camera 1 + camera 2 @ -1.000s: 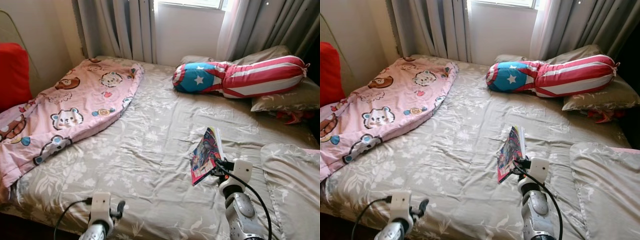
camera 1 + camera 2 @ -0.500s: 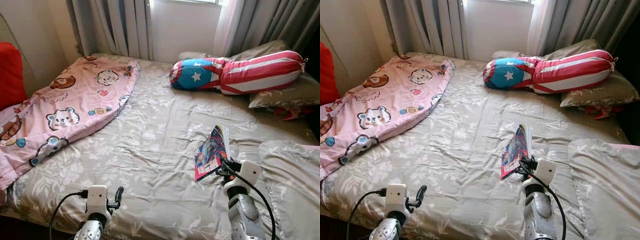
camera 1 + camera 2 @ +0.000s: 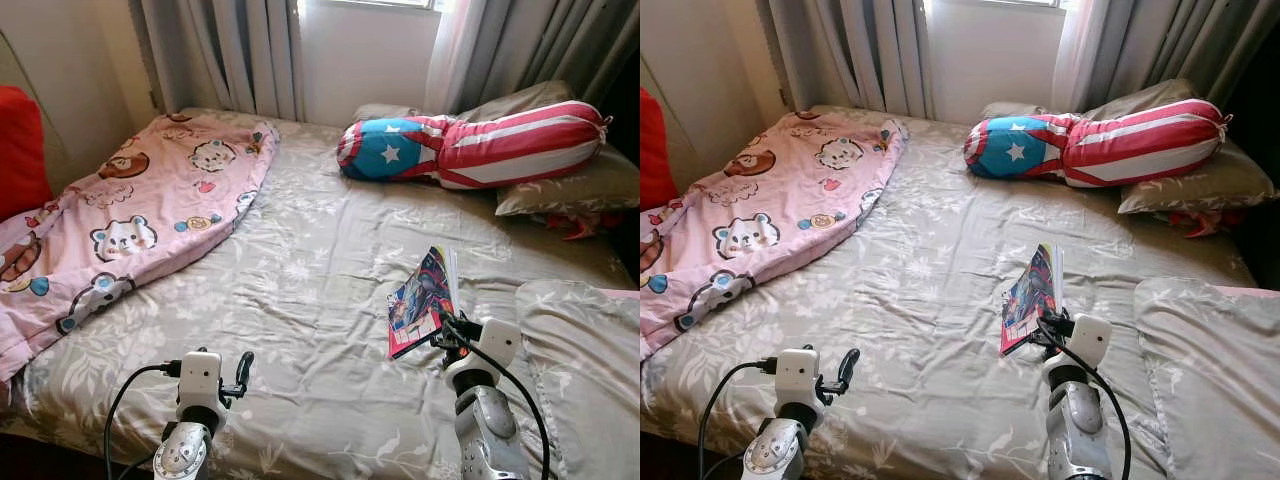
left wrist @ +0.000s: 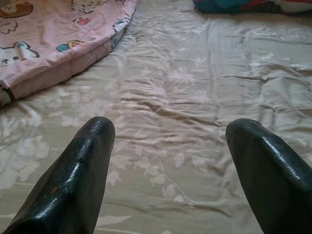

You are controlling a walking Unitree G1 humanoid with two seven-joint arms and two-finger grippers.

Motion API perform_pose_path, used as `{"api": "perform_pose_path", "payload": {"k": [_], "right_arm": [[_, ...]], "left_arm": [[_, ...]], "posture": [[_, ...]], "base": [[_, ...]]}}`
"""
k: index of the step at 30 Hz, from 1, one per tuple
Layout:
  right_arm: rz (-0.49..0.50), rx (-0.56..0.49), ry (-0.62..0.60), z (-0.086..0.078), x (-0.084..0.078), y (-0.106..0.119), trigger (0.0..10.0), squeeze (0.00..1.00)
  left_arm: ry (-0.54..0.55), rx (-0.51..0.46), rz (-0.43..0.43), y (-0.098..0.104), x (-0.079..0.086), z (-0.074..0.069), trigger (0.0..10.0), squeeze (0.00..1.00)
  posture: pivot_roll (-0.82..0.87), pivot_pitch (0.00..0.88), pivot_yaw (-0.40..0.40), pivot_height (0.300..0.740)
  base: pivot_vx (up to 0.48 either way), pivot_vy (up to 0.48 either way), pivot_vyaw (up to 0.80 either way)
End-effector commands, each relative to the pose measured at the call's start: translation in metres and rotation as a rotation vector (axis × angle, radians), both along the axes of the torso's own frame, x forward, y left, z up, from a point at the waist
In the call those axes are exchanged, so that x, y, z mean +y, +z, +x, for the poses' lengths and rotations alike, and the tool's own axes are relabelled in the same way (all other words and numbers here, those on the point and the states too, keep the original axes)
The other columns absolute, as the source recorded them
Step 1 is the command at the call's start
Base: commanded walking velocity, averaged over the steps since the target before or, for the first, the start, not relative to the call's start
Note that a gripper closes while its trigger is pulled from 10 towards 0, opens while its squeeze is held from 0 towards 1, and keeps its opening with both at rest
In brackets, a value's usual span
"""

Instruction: Clean up the room

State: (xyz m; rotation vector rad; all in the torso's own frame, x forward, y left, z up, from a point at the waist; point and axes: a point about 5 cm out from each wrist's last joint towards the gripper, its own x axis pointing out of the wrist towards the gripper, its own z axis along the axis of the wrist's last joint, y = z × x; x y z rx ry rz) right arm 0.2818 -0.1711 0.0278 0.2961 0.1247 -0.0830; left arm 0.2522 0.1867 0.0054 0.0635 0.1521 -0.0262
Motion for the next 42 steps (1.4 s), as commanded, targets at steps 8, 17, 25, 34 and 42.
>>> {"api": "perform_pose_path", "payload": {"k": [8, 17, 25, 34, 42], "right_arm": [[-0.017, -0.033, -0.005, 0.007, -0.001, 0.01, 10.0, 0.0], [-0.012, -0.07, -0.014, 0.008, -0.001, 0.015, 10.0, 0.0], [-0.015, -0.066, -0.007, 0.008, 0.0, 0.014, 10.0, 0.0], [-0.017, -0.057, -0.001, 0.009, 0.002, 0.013, 10.0, 0.0], [-0.028, -0.03, 0.017, 0.009, 0.004, 0.01, 10.0, 0.0]], "left_arm": [[-0.019, 0.011, 0.007, 0.001, -0.003, 0.001, 10.0, 0.0], [-0.039, -0.003, -0.021, 0.007, -0.005, 0.007, 10.0, 0.0], [-0.031, -0.002, -0.032, 0.009, -0.007, 0.01, 10.0, 0.0], [-0.019, 0.003, -0.03, 0.009, -0.006, 0.009, 10.0, 0.0], [-0.014, 0.006, -0.027, 0.008, -0.006, 0.008, 10.0, 0.0]], "posture": [[0.0, 0.0, -0.079, 0.688], [0.0, 0.0, -0.077, 0.678], [0.0, 0.0, -0.079, 0.678], [0.01, 0.0, -0.081, 0.678], [0.01, 0.0, -0.082, 0.663]], "base": [[0.0, 0.0, 0.0], [0.0, 0.0, 0.0], [0.0, 0.0, 0.0], [0.0, 0.0, 0.0], [0.0, 0.0, 0.0]]}}
